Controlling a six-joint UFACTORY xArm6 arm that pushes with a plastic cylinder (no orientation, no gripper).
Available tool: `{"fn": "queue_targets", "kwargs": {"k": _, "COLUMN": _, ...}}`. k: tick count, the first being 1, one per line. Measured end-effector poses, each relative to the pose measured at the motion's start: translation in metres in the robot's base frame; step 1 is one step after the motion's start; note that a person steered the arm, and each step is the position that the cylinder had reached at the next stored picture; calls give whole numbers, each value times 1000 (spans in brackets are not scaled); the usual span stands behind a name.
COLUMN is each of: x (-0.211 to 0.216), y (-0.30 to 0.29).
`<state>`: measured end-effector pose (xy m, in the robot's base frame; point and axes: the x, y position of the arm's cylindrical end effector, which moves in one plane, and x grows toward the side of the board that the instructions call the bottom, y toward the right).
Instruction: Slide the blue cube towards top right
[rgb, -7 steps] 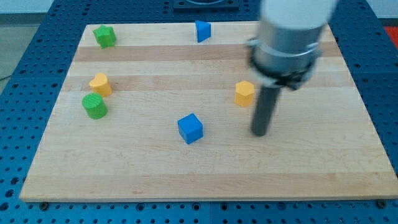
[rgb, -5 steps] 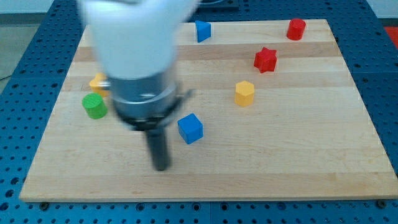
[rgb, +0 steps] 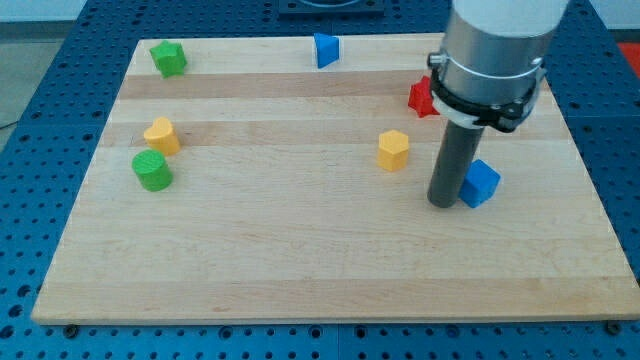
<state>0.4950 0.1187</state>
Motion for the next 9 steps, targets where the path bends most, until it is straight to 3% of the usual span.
{"fn": "queue_targets", "kwargs": {"k": 1, "x": 13, "y": 11}}
{"fn": "queue_targets", "kwargs": {"k": 3, "x": -24, "y": 68}}
{"fn": "queue_targets", "kwargs": {"k": 7, "x": -69, "y": 68}}
{"fn": "queue_targets", "kwargs": {"k": 9, "x": -32, "y": 67}}
